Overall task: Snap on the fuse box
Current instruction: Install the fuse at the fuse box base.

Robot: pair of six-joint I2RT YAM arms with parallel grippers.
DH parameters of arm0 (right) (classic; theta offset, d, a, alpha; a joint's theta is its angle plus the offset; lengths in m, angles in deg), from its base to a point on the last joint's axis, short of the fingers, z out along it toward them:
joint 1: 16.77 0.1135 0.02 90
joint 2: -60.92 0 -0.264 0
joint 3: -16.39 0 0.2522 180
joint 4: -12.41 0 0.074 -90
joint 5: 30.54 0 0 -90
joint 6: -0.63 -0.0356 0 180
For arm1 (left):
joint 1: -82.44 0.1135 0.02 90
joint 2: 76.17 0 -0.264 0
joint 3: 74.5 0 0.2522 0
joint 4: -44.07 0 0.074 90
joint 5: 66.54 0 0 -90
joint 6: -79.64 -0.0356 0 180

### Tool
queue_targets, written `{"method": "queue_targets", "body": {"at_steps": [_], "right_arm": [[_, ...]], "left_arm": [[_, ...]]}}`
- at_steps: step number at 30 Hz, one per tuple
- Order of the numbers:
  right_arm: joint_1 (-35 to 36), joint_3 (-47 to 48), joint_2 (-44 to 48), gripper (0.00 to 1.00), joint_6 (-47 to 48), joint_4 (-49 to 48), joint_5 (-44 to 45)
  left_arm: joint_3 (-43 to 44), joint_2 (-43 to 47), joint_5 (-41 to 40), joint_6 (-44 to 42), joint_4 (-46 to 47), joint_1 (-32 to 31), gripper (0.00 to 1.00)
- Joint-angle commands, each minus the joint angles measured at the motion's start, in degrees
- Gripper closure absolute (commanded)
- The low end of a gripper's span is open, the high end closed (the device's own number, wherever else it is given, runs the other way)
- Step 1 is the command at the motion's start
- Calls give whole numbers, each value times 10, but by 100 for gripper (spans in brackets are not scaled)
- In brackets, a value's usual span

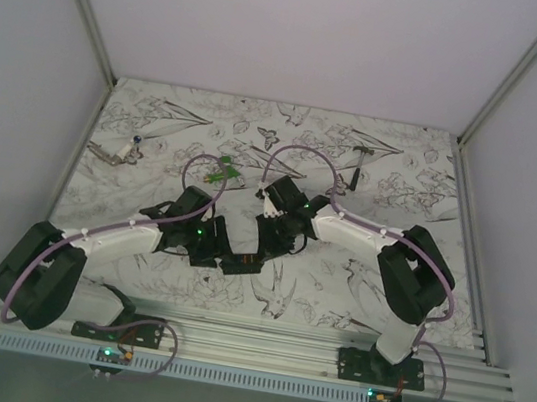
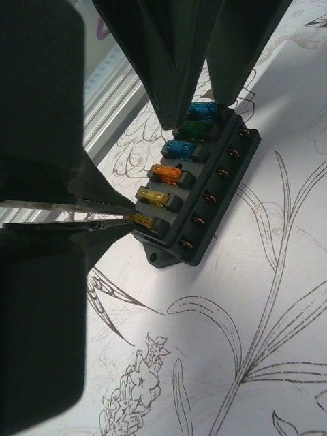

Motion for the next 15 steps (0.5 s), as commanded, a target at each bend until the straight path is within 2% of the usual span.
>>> {"method": "queue_targets", "body": {"at_steps": [1,6,15], "right_arm": [[-5,-6,-13,91,-9,-10,-19],[-2,-11,-31,100,3,12,-13],[30,-17,-85,100,31,72,84]], "left_arm": [[12,-9,13,-11,-20,4,44],[12,-16,16,-10,-19,4,45],[11,-30,20,-5,-18,4,49]]}}
